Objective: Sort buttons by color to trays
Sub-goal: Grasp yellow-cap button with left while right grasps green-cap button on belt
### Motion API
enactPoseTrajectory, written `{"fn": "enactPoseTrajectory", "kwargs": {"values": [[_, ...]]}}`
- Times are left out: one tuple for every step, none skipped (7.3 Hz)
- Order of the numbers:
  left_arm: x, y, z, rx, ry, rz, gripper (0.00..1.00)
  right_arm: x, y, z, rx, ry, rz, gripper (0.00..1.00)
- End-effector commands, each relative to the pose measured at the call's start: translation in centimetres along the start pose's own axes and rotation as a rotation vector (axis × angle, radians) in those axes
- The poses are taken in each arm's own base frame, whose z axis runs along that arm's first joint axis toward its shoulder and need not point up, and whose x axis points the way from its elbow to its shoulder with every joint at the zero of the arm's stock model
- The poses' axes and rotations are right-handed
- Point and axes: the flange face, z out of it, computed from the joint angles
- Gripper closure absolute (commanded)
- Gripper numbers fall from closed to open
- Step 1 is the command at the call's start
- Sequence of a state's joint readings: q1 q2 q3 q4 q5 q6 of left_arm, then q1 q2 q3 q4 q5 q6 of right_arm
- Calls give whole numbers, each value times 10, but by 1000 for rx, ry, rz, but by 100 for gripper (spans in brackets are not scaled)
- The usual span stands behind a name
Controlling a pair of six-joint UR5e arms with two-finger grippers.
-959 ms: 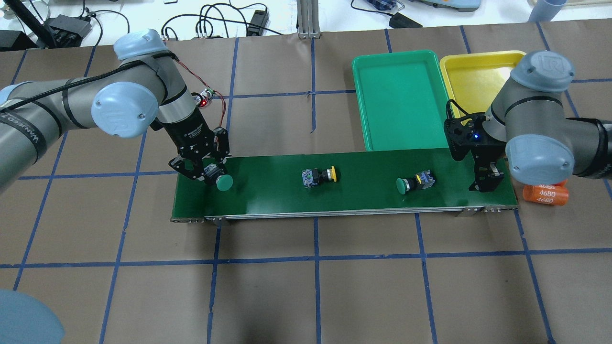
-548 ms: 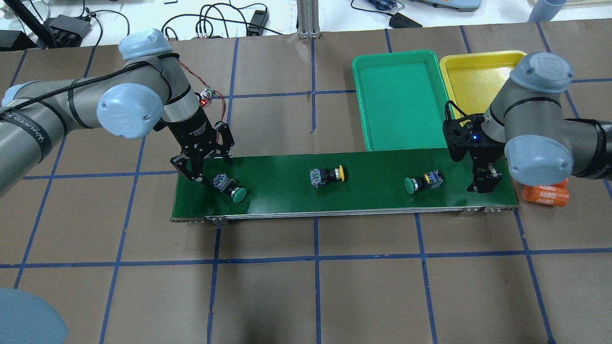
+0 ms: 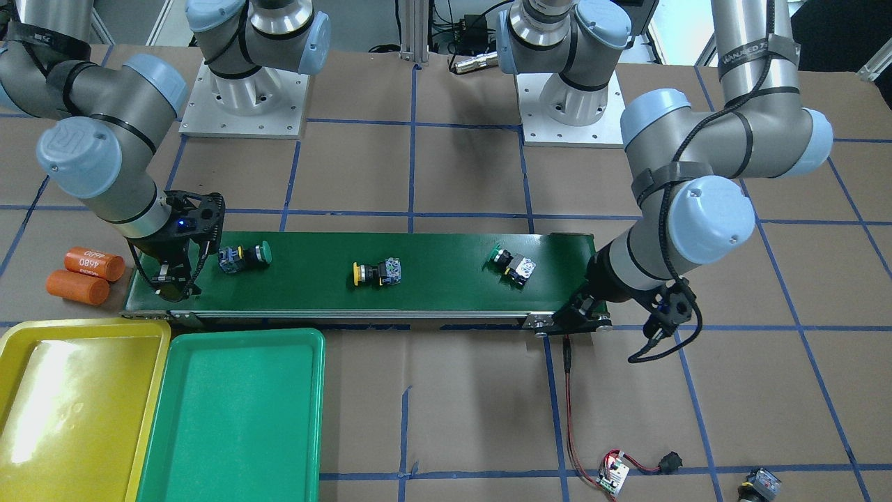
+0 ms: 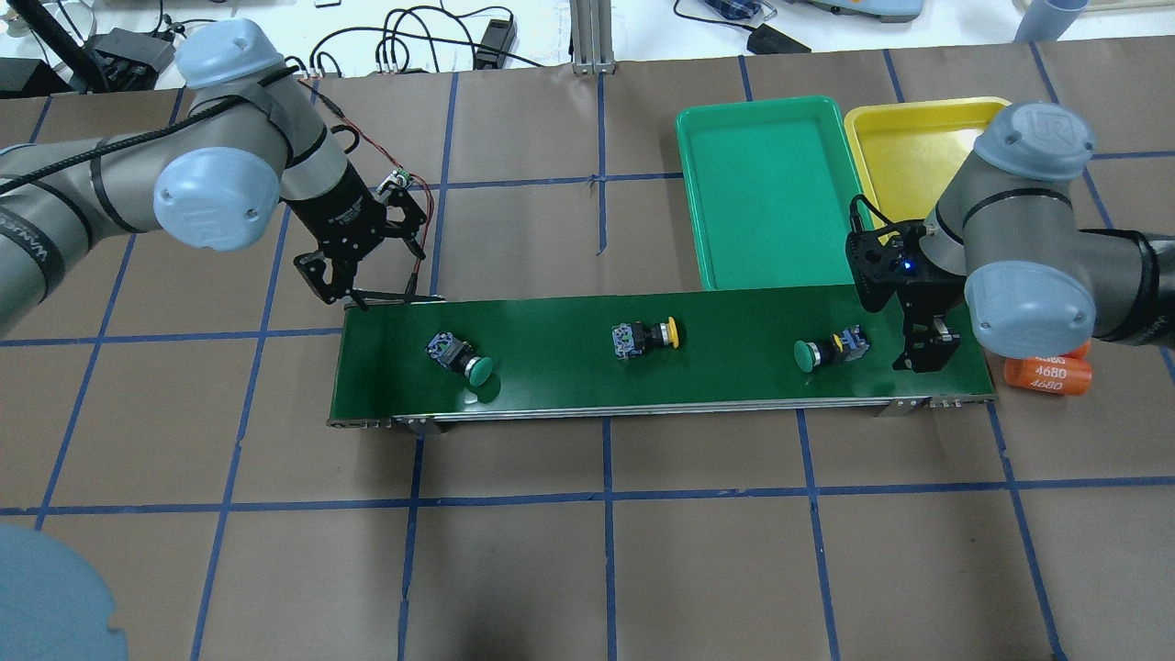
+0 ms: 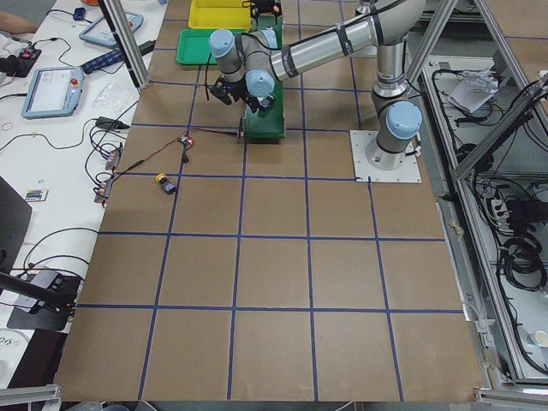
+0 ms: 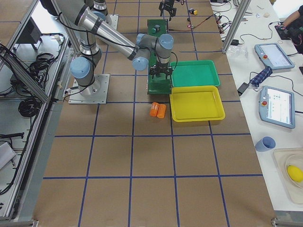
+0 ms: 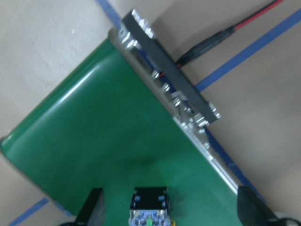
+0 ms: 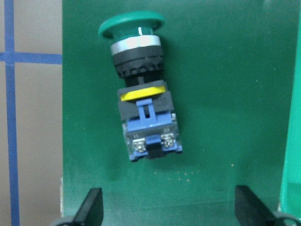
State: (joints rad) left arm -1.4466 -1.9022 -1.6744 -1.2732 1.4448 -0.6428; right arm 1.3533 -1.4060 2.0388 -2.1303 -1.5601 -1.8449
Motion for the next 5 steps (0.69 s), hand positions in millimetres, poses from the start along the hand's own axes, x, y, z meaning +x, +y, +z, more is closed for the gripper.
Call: {"fn": "enactPoseTrajectory", "kwargs": {"values": [[-61,-105,-30,82,33,285,0,0,-4,1,0,-2,-6,0],[-67,-145,-43,129,41,392,0,0,-4,1,1,-2,-5,0],[-61,-180,-54,172,30,535,0,0,-4,1,1,-2,-5,0],[-54,-209,-41,175,-27,742,0,0,-4,1,0,-2,-5,0],[-52,-231,-30,177,-54,902,0,0,-5,1,0,-4,-3,0]]}}
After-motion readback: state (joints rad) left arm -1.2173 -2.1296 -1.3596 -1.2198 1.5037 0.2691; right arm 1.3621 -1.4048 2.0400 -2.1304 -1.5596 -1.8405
